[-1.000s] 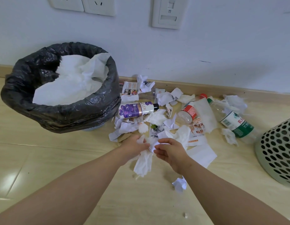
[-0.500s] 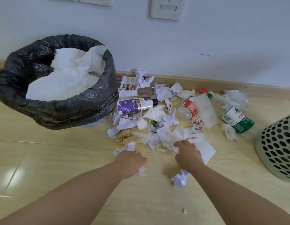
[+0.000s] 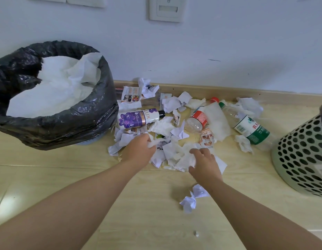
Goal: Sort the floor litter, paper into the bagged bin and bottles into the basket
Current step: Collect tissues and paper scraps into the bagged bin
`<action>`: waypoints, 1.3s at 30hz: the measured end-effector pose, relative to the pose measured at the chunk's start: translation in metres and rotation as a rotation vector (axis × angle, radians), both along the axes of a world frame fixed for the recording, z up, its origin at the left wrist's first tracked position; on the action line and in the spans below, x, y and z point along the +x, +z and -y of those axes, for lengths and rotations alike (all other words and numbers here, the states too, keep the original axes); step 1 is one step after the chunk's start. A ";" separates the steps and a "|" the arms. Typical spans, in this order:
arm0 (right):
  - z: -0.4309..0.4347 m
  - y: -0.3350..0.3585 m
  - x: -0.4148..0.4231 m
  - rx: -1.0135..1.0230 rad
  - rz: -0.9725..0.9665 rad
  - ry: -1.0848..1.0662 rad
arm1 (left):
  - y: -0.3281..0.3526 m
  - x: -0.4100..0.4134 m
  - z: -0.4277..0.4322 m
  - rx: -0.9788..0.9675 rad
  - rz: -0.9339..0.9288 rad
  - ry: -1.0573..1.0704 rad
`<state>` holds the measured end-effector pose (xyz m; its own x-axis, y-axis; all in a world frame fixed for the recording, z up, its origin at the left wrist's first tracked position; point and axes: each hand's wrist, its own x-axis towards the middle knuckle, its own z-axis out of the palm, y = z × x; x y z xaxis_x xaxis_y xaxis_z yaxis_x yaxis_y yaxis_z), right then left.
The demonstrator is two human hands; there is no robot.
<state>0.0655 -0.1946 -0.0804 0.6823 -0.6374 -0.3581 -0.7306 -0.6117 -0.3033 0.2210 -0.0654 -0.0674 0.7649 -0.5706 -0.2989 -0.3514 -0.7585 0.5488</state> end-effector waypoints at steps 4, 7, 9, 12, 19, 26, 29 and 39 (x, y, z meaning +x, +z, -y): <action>-0.010 -0.010 0.006 -0.045 -0.161 0.245 | -0.001 0.000 0.002 0.058 0.018 0.019; -0.012 -0.014 0.008 0.008 -0.132 0.202 | -0.006 -0.003 0.003 0.106 0.040 -0.050; -0.009 -0.013 0.006 0.074 -0.061 0.106 | -0.007 -0.006 0.005 0.095 0.039 -0.115; 0.002 -0.003 0.003 0.153 0.092 -0.098 | -0.006 -0.009 0.012 0.063 0.023 -0.154; 0.060 0.013 -0.013 -0.080 0.227 -0.433 | 0.006 -0.016 0.036 -0.044 -0.068 -0.087; 0.120 -0.005 -0.028 -0.053 -0.021 -0.454 | -0.004 -0.024 0.048 -0.055 -0.088 -0.093; 0.118 -0.016 -0.035 0.043 -0.133 -0.391 | -0.011 -0.022 0.039 -0.068 -0.121 -0.049; 0.067 -0.021 -0.034 0.134 0.221 -0.543 | -0.011 -0.005 0.019 -0.088 -0.193 0.166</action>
